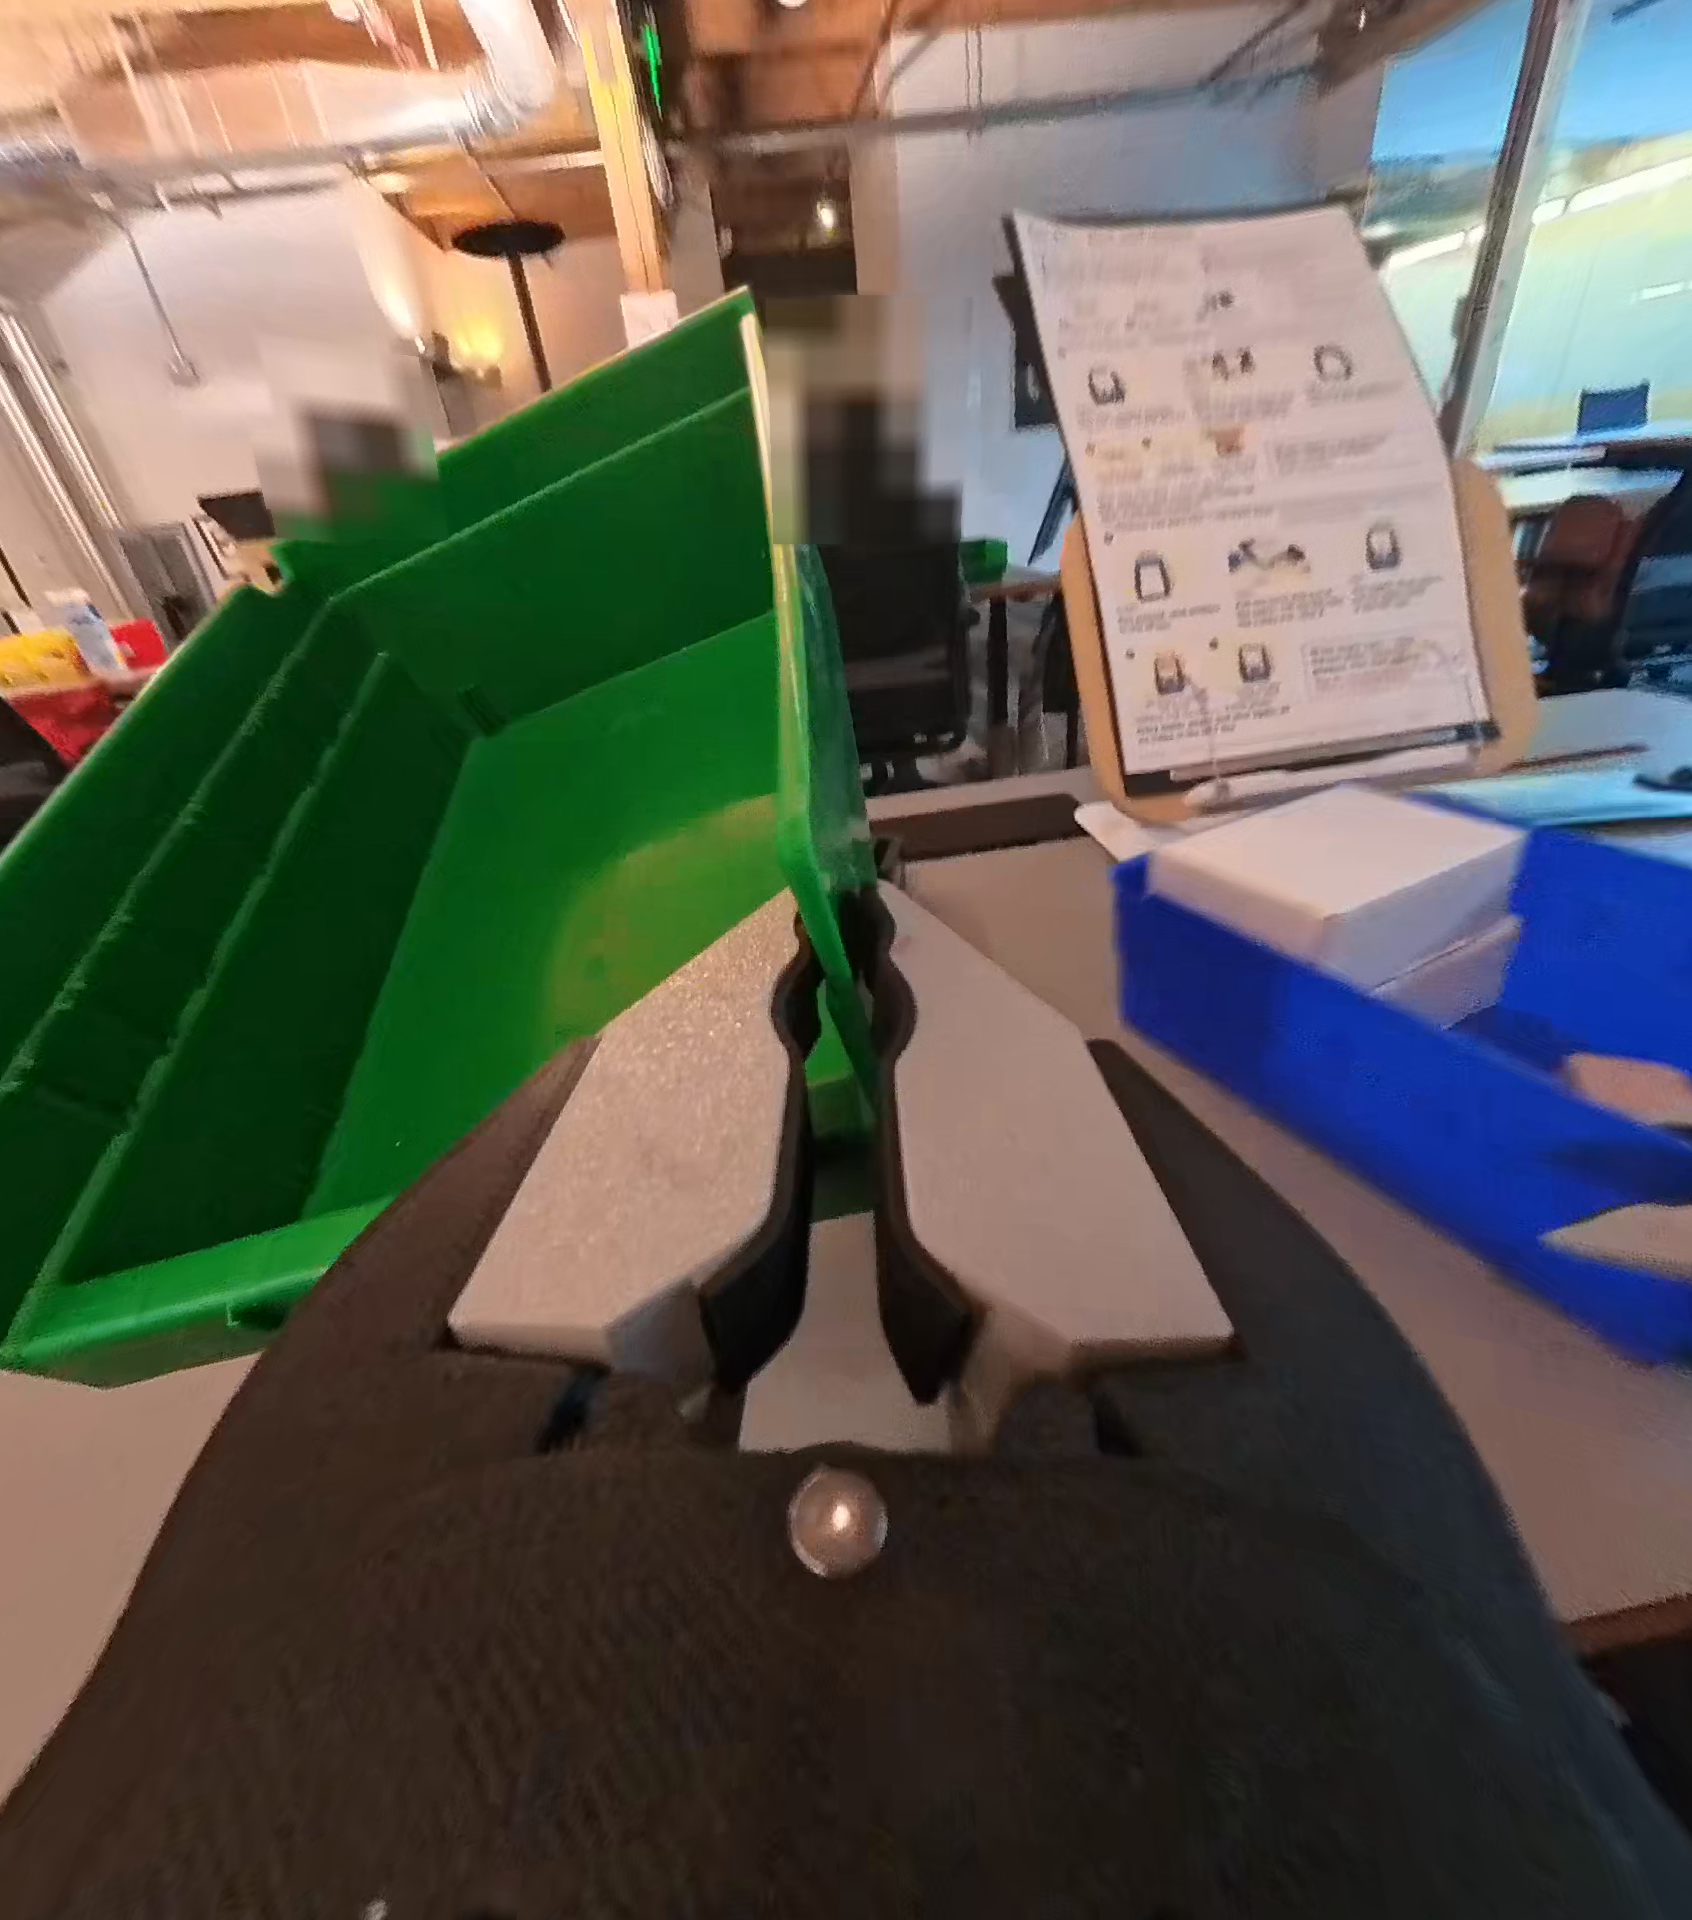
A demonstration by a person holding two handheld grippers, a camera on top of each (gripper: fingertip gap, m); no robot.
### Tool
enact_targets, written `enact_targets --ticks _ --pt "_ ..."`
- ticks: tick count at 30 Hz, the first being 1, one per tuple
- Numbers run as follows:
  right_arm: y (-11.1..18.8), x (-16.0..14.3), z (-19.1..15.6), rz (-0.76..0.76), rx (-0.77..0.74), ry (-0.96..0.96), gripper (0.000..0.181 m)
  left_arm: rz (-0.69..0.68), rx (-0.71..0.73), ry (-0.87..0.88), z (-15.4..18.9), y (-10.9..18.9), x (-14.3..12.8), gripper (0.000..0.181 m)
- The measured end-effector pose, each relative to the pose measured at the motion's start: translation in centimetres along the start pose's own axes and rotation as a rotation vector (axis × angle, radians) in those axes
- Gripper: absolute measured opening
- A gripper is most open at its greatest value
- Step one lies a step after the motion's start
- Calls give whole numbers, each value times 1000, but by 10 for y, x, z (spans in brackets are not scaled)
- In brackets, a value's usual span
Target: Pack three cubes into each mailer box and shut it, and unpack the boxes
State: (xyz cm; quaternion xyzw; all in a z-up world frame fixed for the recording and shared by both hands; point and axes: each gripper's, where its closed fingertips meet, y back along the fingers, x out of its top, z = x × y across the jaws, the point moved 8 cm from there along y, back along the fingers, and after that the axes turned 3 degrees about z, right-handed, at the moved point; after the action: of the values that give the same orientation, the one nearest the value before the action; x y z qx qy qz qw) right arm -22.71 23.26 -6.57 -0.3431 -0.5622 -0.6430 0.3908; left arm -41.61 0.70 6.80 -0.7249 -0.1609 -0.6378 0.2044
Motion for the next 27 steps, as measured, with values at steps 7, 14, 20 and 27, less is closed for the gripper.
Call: enact_targets --ticks 7,14,20,27 --pt "-107 83 -95 83 217 -129 57 84 15 -39 7 11 15 3" --pt "-30 101 -82 320 390 -118 64 76 -38 -29 11 17 15 3" --pt "63 59 35 320 285 -137 72 70 -185 -90 70 9 32 3" --pt "170 20 173 273 31 -243 70 85 -538 -182 212 -18 40 3"
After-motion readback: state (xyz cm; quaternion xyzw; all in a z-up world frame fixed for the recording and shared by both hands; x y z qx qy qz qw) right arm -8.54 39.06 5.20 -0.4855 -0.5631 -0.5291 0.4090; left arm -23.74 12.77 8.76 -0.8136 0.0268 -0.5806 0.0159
